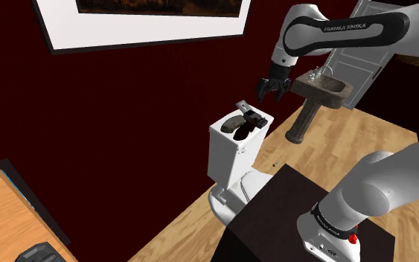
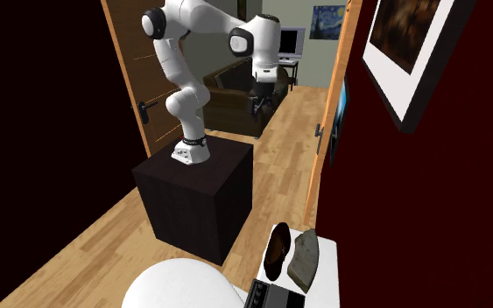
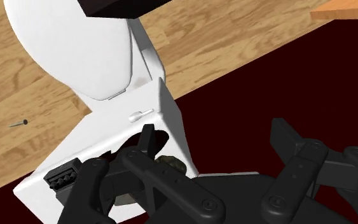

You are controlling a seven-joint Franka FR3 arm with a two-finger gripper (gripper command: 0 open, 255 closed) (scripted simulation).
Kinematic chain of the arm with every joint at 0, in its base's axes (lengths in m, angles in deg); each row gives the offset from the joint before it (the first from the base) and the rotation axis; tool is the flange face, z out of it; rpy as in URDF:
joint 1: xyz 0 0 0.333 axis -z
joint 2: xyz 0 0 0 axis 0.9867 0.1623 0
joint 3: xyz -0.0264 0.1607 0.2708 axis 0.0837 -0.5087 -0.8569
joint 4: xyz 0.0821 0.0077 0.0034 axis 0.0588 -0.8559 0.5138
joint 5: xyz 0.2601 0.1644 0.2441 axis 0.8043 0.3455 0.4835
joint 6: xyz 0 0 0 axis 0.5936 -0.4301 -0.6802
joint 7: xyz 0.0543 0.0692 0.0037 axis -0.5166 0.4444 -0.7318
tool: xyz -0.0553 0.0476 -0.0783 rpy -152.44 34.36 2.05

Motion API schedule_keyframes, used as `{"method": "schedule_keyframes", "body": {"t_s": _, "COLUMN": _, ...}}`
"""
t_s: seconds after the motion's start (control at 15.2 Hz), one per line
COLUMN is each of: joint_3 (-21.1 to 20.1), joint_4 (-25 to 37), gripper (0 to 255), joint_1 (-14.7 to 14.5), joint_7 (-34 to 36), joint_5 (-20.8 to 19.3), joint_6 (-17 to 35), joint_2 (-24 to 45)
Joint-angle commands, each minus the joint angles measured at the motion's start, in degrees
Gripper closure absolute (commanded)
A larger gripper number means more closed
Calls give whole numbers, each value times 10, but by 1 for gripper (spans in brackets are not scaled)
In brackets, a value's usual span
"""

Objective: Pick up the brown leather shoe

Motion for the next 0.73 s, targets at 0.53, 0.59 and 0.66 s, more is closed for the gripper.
{"method": "schedule_keyframes", "body": {"t_s": 0.53, "joint_3": 65, "joint_4": 68, "gripper": 0, "joint_1": 33, "joint_7": 2, "joint_5": 95, "joint_6": 120, "joint_2": 190}}
{"method": "schedule_keyframes", "body": {"t_s": 0.59, "joint_3": 70, "joint_4": 77, "gripper": 0, "joint_1": 37, "joint_7": 0, "joint_5": 108, "joint_6": 129, "joint_2": 210}}
{"method": "schedule_keyframes", "body": {"t_s": 0.66, "joint_3": 75, "joint_4": 87, "gripper": 0, "joint_1": 41, "joint_7": -3, "joint_5": 122, "joint_6": 138, "joint_2": 230}}
